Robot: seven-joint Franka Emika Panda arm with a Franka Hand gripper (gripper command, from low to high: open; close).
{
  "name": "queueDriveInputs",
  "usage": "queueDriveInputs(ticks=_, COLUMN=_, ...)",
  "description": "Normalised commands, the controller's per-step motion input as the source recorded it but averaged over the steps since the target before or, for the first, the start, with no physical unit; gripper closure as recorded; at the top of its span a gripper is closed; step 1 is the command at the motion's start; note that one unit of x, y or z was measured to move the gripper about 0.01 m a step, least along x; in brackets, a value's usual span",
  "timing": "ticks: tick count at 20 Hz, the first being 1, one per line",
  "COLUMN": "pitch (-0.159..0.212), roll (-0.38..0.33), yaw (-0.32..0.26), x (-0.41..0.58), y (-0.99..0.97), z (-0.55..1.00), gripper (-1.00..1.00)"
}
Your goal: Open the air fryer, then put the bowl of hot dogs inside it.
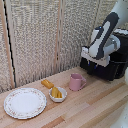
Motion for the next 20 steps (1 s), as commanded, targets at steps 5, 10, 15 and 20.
queueDriveInputs(ticks=5, pitch=-0.046, roll=-0.071, yaw=-0.105, x=0.23, y=0.84, z=-0.55, gripper=1.0)
queueDriveInputs(ticks=10, pitch=-0.077, roll=-0.049, yaw=-0.15, x=0.168, y=0.78, z=-0.31, gripper=1.0)
queueDriveInputs(ticks=15, pitch=-0.01, roll=-0.082, yaw=-0.122, x=0.111, y=0.71, z=-0.09, gripper=1.0)
queueDriveInputs(ticks=20, pitch=0.003, roll=-0.056, yaw=-0.046, x=-0.067, y=0.2, z=0.0, gripper=-1.0)
